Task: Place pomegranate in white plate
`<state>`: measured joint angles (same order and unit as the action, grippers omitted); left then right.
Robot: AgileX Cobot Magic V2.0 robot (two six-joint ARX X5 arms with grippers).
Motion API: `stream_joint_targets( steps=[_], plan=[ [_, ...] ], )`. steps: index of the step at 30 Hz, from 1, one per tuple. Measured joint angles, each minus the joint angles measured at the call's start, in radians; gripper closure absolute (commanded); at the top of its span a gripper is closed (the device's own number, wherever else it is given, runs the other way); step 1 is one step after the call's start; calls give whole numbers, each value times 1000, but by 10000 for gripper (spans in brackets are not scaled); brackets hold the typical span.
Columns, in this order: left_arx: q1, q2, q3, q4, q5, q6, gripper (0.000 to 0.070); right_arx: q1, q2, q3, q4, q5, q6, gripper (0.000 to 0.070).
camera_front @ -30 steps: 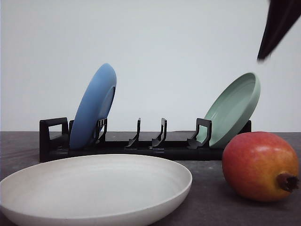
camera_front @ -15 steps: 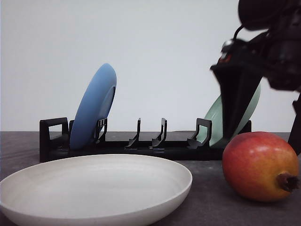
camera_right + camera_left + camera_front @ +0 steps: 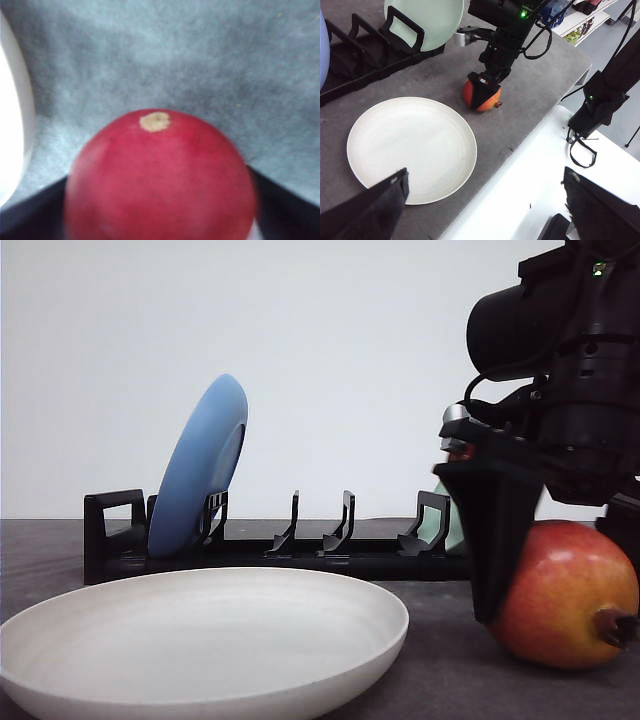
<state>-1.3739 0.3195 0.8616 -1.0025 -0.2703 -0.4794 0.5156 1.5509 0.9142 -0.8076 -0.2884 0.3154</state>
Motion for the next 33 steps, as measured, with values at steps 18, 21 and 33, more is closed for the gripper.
stream_joint_targets(
  steps=[18, 21, 33],
  plan=[
    [0, 1, 0, 57, -71, 79, 105, 246, 68, 343, -1, 4, 55, 316],
    [0, 1, 0, 70, -72, 101, 105, 309, 122, 344, 38, 4, 78, 317],
    [0, 1, 0, 104, -74, 149, 105, 413, 272, 344, 117, 5, 111, 316]
  ],
)
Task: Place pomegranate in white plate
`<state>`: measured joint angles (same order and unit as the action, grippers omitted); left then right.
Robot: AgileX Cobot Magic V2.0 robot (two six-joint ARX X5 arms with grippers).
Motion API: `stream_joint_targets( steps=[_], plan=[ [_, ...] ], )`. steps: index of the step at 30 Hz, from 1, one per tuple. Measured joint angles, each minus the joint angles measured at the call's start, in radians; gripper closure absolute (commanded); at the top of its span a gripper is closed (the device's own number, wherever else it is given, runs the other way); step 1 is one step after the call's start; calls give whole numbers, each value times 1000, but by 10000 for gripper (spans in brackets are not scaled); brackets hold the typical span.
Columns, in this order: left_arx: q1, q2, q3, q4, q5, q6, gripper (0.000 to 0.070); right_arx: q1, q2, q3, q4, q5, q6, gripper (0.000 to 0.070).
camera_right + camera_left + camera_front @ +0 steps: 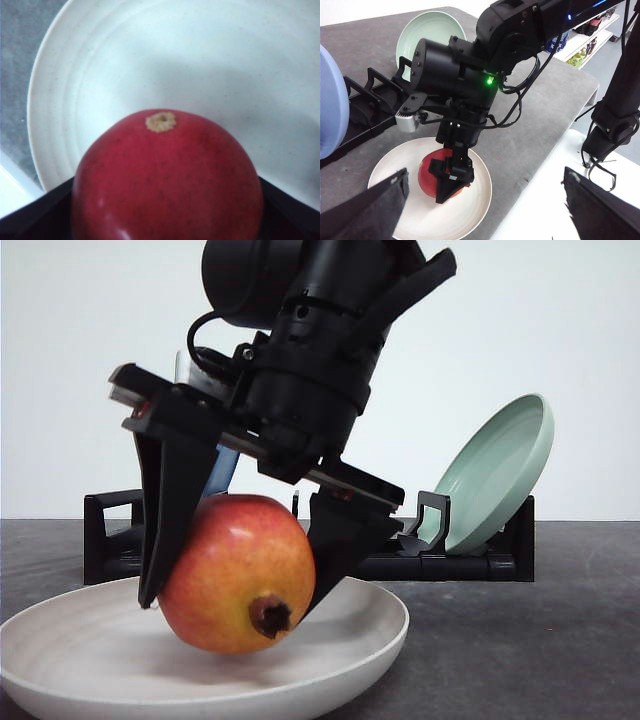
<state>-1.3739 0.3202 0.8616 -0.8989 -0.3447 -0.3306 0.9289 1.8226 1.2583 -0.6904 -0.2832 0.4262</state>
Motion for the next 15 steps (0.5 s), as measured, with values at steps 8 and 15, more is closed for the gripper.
stream_joint_targets(
  steps=[8, 15],
  plan=[
    [0, 0, 0, 0, 0, 2, 105, 2, 17, 0, -1, 0, 1, 167],
    [0, 0, 0, 0, 0, 2, 105, 3, 17, 0, 27, 0, 1, 73]
  ],
)
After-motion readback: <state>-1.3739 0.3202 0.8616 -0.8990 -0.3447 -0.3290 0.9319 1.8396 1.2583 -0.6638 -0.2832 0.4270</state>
